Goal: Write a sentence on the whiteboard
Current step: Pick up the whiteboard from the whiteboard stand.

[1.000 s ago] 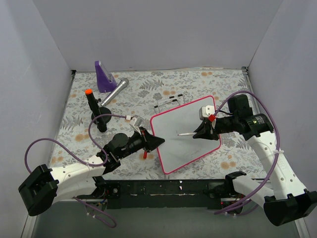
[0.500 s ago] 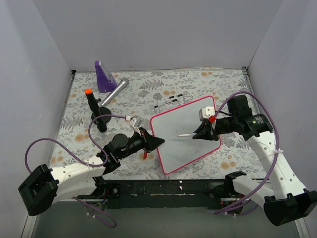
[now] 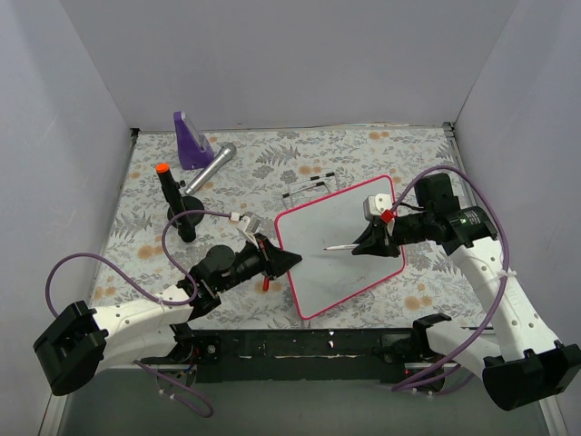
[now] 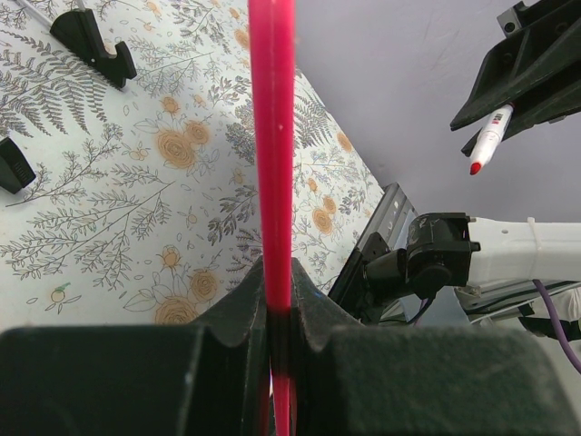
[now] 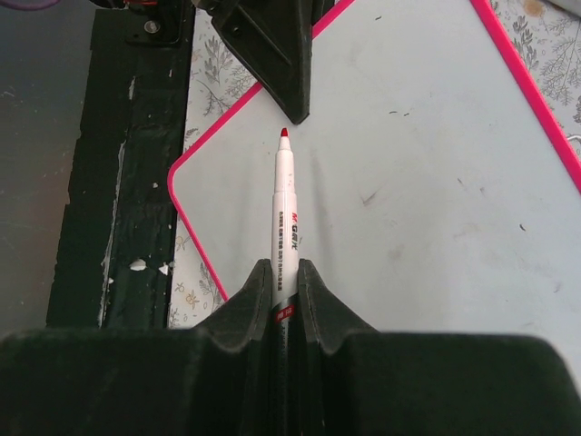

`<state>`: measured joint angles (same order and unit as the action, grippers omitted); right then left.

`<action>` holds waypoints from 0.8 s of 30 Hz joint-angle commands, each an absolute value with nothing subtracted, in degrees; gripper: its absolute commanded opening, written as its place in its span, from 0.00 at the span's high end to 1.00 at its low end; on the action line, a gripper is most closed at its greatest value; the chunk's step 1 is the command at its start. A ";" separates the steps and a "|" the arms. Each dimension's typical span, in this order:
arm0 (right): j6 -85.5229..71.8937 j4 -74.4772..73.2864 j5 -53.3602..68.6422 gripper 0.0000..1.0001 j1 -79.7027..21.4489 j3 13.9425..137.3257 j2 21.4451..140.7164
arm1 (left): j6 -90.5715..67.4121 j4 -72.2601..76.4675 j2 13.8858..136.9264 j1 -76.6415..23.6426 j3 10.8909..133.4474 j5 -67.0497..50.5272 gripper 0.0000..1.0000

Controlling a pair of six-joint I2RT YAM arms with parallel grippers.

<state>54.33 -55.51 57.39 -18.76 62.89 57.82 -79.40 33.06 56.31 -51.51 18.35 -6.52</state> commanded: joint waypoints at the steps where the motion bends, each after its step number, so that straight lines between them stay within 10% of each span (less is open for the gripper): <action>1: 54.76 -55.20 59.06 0.99 -18.90 65.04 58.62 | -79.28 40.17 53.61 -51.86 18.81 -5.80 1.00; 24: 50.98 -52.47 58.36 0.99 -21.62 68.03 61.43 | -79.28 40.25 53.97 -51.85 18.90 -5.89 1.00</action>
